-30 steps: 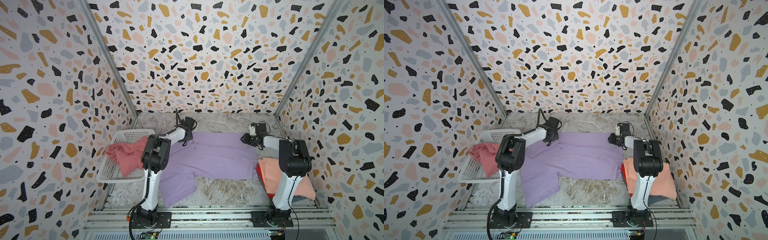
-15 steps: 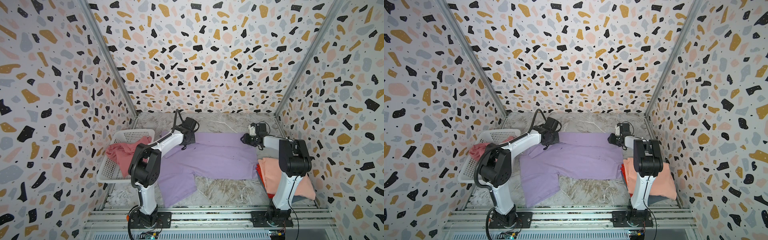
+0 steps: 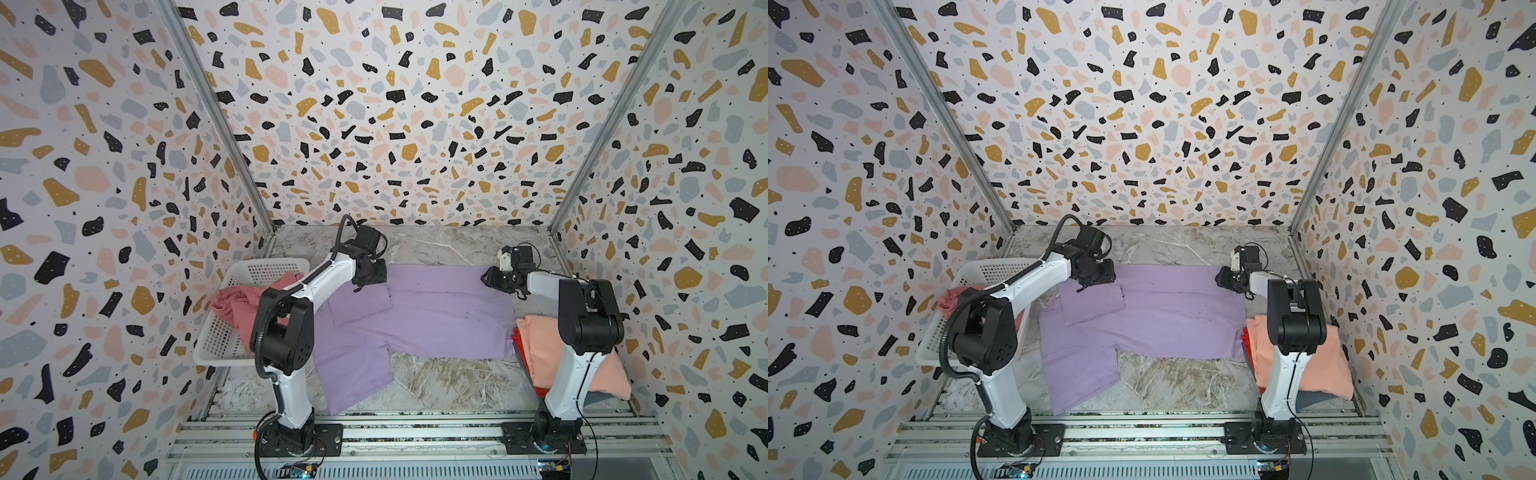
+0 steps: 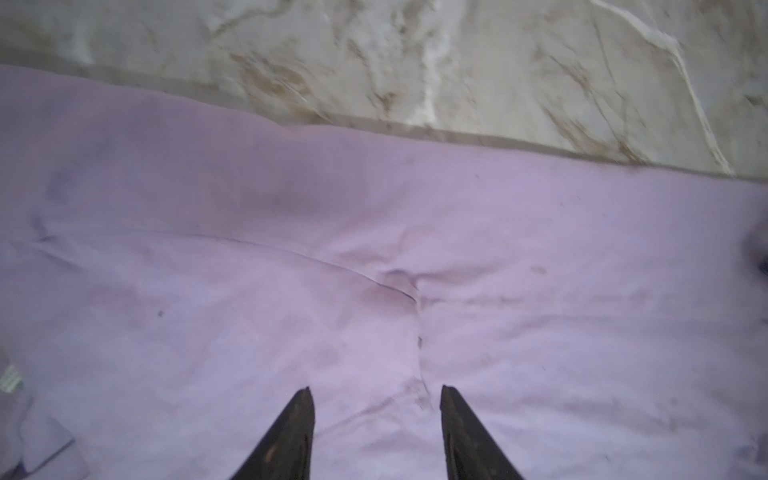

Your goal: Fold and stack the t-shirts

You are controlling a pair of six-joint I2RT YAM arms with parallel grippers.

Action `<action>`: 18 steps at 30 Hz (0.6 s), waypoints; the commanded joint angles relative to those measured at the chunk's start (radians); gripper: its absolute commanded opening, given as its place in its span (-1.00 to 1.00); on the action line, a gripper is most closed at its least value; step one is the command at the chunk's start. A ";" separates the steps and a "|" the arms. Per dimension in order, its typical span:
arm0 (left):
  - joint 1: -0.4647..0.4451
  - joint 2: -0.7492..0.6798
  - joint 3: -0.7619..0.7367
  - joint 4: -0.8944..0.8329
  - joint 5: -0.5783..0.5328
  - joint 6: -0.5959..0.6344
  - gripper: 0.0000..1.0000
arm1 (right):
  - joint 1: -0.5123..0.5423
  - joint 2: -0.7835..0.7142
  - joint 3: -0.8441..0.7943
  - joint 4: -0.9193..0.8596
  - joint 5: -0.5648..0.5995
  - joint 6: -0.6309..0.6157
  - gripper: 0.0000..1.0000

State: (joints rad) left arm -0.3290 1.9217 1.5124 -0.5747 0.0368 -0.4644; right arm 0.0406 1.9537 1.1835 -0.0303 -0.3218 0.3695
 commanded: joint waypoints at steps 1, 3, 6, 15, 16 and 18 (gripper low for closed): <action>0.053 0.055 -0.007 0.100 -0.018 -0.043 0.00 | 0.013 -0.096 -0.021 -0.049 0.030 0.051 -0.14; 0.083 0.078 -0.040 0.155 0.027 -0.061 0.00 | 0.025 -0.116 -0.041 -0.045 0.036 0.066 -0.14; 0.111 0.118 -0.064 0.194 0.062 -0.067 -0.01 | 0.051 -0.115 -0.047 -0.064 0.068 0.075 -0.13; 0.144 0.243 -0.014 0.192 0.052 -0.022 -0.01 | 0.076 0.036 0.048 -0.077 0.153 0.086 -0.13; 0.150 0.260 -0.002 0.194 0.051 -0.023 -0.01 | 0.075 0.069 0.086 -0.082 0.162 0.080 -0.13; 0.164 0.292 0.023 0.200 0.054 -0.025 -0.01 | 0.076 0.132 0.160 -0.076 0.164 0.076 -0.13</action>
State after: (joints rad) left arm -0.1902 2.1387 1.5219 -0.3725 0.0765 -0.5041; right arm 0.1188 2.0155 1.2709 -0.0792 -0.2016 0.4473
